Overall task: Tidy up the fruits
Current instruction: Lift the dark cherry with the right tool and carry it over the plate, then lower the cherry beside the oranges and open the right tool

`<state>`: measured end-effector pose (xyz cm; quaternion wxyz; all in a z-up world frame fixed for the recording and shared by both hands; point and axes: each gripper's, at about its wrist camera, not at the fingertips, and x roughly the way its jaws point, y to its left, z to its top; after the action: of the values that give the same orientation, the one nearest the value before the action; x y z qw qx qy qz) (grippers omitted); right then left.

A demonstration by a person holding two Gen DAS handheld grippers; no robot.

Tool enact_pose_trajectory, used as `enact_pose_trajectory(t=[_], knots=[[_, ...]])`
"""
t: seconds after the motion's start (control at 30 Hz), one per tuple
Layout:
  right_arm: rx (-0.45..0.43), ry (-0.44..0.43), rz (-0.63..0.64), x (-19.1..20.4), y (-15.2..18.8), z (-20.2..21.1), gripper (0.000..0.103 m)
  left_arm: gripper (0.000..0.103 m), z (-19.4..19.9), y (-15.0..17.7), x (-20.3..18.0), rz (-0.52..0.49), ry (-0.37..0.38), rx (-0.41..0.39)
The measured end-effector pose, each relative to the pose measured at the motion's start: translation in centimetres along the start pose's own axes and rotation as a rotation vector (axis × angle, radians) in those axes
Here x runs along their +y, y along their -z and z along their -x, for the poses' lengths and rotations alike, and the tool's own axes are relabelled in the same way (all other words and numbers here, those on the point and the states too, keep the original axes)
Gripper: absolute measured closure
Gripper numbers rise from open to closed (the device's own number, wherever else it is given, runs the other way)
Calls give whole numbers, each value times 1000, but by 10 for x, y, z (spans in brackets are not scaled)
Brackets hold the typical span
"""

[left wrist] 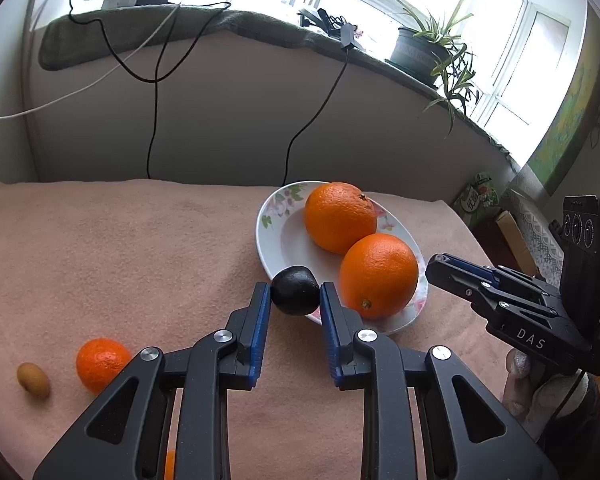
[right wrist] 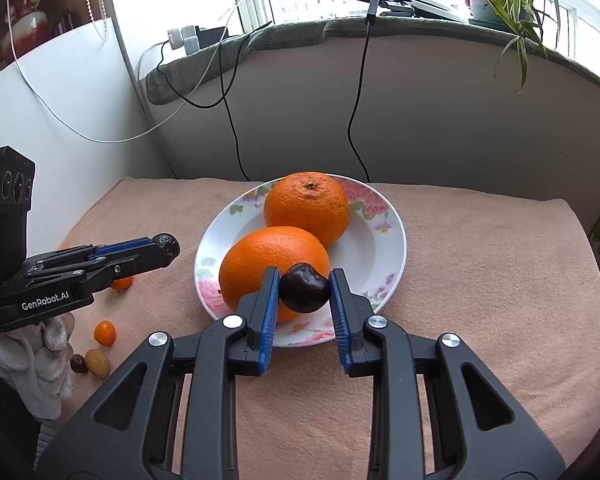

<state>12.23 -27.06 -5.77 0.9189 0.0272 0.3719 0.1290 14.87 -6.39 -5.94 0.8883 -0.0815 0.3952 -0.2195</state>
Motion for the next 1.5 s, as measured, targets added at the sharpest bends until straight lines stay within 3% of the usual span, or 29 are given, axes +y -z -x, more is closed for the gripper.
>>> enact_pose_trajectory(t=[0.27, 0.97, 1.0, 1.03, 1.2, 1.33, 1.37, 1.5], knots=[[18, 10, -31, -21, -6, -13, 77, 79, -11, -3, -5, -13, 1, 19], [52, 18, -48, -31, -11, -31, 76, 78, -23, -7, -11, -37, -3, 45], [48, 20, -49, -31, -10, -31, 70, 78, -23, -7, -11, -40, -5, 46], [42, 26, -51, -32, -10, -30, 58, 74, -23, -7, -12, -42, -7, 46], [20, 32, -62, -34, -11, -24, 37, 59, -21, -8, -11, -40, -10, 39], [-2, 39, -56, -33, -12, -17, 17, 33, -16, -9, -11, -37, -11, 16], [-7, 38, -56, -32, -12, -16, 15, 26, -15, -10, -12, -37, -20, 9], [-10, 36, -47, -28, -12, -12, 11, 23, -10, -12, -16, -61, -70, -13]])
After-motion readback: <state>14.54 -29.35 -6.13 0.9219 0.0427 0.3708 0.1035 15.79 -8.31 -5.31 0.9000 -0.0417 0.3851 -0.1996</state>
